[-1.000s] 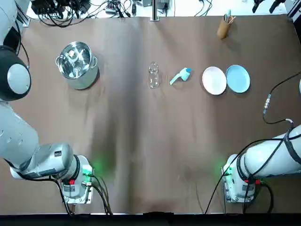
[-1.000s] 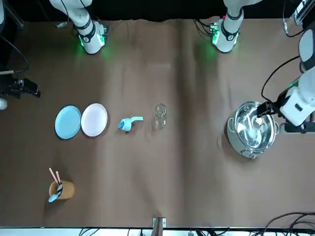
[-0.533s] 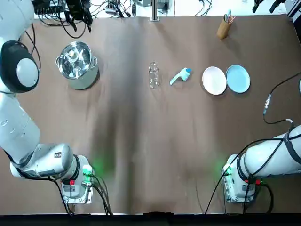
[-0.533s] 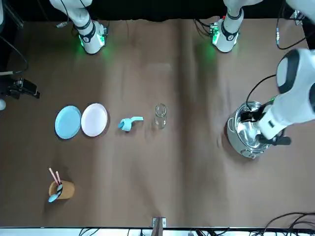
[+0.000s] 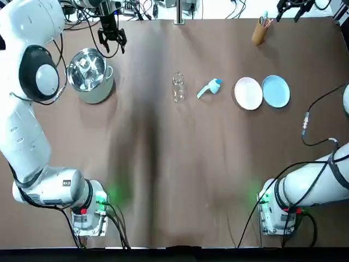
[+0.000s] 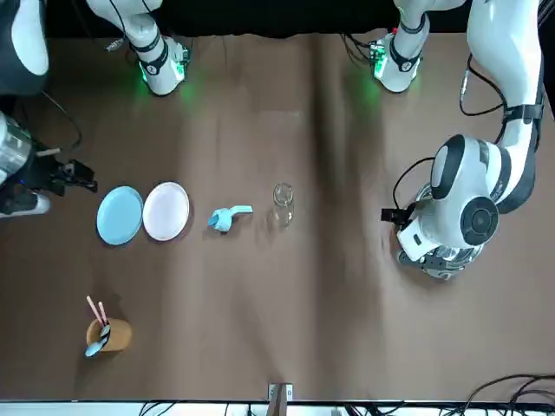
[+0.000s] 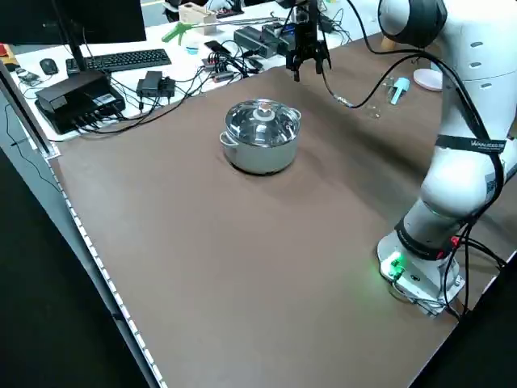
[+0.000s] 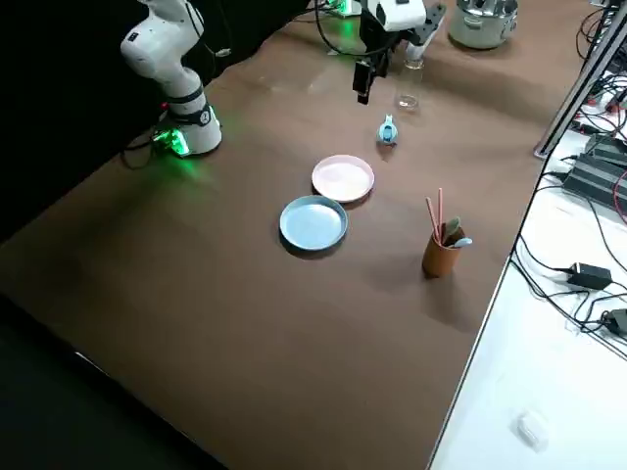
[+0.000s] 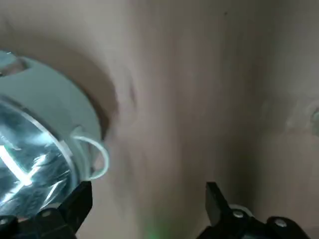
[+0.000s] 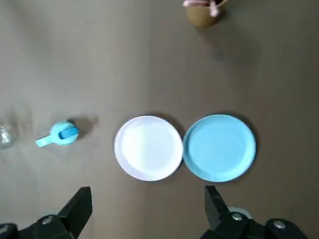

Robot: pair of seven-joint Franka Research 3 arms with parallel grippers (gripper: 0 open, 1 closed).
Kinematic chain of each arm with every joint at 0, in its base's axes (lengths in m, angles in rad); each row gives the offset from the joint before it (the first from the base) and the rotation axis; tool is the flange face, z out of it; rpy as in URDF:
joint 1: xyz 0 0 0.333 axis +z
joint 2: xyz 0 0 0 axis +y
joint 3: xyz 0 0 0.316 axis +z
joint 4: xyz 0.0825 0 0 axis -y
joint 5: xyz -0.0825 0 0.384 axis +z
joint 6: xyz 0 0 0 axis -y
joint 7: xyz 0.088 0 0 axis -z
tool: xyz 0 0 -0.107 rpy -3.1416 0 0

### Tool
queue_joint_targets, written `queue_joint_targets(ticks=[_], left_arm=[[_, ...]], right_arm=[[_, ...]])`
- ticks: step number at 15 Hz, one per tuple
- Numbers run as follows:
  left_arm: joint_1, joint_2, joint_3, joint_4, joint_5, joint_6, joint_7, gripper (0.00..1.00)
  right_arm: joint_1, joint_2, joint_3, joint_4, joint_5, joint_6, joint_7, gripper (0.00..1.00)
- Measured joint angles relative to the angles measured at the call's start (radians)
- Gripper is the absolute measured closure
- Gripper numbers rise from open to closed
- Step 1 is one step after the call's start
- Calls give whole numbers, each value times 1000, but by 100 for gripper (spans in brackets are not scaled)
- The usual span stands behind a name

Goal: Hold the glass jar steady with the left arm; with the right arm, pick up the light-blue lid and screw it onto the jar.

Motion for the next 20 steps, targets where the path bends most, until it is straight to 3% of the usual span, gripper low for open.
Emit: queue_joint_targets(ticks=[6,9,13,16,20], left_arm=[[-81,70,-3,42,-79,123,-127,0],[-86,99,-4,48,-175,187,-110,0],[-52,109,-2,58,-343,282,119,0],[-69,130,-14,58,-386,413,318,0],[-76,198,-89,60,-444,484,568,0]], right_arm=[[16,51,1,-25,117,20,0,0],[37,72,2,-55,209,35,0,0],[64,81,2,-108,289,73,0,0],[83,83,3,-139,404,77,1,0],[84,116,3,-156,512,84,-68,0]])
